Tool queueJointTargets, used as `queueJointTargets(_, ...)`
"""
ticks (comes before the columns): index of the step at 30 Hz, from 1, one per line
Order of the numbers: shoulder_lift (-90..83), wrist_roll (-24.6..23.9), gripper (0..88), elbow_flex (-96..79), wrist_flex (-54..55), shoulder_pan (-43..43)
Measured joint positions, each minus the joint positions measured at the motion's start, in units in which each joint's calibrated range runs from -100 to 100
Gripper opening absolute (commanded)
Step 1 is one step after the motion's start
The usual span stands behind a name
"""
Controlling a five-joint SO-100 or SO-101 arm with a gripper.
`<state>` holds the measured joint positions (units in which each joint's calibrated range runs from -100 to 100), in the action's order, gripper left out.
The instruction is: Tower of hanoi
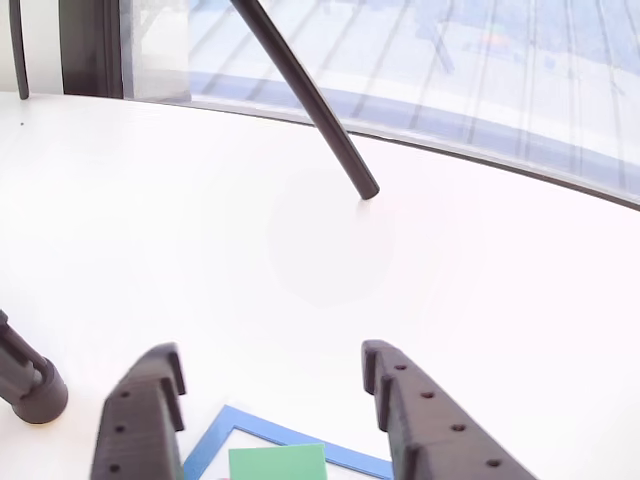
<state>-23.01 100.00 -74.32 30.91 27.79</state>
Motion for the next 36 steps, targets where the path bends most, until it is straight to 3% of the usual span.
queueJointTargets(7,-20.68,0.0,0.1,-1.68,-22.25,-6.32)
queueJointTargets(11,-32.59,-0.18,0.1,0.97,-41.84,-12.76)
queueJointTargets(18,-40.86,0.0,0.1,25.06,-85.45,-22.12)
queueJointTargets(23,-40.95,0.0,0.1,45.86,-107.7,-27.15)
queueJointTargets(29,-38.67,0.0,0.1,63.66,-120.68,-33.59)
queueJointTargets(36,-38.5,0.0,3.8,64.45,-121.89,-37.92)
